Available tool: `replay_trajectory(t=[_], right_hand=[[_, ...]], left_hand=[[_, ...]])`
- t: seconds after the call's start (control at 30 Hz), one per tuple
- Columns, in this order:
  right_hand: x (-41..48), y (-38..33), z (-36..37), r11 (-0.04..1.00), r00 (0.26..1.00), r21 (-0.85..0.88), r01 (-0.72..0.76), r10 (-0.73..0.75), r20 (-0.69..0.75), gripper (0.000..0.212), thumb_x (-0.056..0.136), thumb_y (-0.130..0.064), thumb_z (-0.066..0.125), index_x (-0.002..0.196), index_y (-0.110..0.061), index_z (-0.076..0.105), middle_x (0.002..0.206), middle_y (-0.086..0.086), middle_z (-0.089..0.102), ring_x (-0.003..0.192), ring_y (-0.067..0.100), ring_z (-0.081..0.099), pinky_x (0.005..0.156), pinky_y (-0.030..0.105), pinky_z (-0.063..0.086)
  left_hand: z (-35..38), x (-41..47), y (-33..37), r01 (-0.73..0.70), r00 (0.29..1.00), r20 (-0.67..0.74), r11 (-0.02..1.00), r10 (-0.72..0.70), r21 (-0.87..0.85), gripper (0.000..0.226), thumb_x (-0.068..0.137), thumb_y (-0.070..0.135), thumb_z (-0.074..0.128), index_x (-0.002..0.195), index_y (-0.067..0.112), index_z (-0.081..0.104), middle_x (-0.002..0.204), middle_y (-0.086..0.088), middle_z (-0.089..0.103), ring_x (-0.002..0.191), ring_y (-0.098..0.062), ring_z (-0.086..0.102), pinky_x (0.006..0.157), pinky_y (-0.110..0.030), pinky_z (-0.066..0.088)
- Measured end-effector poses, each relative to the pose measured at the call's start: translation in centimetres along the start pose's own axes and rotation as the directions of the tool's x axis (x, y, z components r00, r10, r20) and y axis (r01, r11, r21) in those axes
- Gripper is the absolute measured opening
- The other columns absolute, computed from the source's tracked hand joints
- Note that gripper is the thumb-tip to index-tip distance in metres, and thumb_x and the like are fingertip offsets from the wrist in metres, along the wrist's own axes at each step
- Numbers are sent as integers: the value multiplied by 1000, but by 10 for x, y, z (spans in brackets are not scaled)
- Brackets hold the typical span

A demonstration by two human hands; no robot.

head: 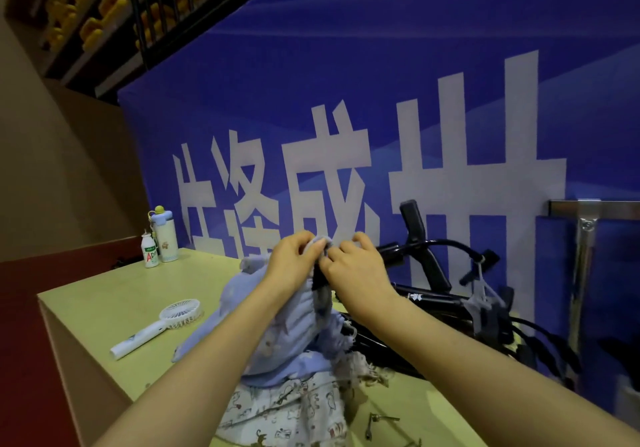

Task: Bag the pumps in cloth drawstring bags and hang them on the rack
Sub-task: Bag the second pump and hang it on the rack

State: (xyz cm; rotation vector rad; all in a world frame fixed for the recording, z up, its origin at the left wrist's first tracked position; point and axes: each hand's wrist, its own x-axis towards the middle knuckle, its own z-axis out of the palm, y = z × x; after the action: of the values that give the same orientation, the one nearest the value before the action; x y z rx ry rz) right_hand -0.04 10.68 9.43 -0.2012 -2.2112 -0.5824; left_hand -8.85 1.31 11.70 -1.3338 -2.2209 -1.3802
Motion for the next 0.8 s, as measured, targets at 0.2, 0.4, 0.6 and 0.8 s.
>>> replay_trajectory(t=[0.2,0.4,0.6,0.8], right_hand=[[18,5,-3,993,981,-29,110,-114,-159,24,50,-25,87,63,-21,67,54,-6,66,71,17,65,93,38,49],[27,6,4,993,960,5,115,-110,-256,6,75,-19,67,81,-18,66,85,0,72,96,24,64,104,40,25],[5,11,5,937,939,342,-62,171,-298,22,83,-13,58,104,-13,64,108,5,65,98,25,63,84,35,47],[5,-7,15,458,766,638,-619,174,618,51,88,-42,60,125,-11,47,122,10,58,111,28,57,89,40,49]], left_hand=[[-15,-12,-35,-37,996,88,983,21,180,37,90,58,40,86,27,59,83,-2,68,80,-21,62,74,-38,50],[-6,-15,-37,8,1000,4,987,-9,159,34,89,55,46,119,41,52,86,10,66,89,-22,64,79,-40,52],[-7,-14,-48,124,990,-77,987,-116,104,58,83,61,46,136,37,45,100,4,71,97,-21,64,83,-38,52],[-8,-7,-41,113,986,-124,993,-109,22,45,90,51,48,131,35,47,92,2,67,88,-18,62,75,-31,48]])
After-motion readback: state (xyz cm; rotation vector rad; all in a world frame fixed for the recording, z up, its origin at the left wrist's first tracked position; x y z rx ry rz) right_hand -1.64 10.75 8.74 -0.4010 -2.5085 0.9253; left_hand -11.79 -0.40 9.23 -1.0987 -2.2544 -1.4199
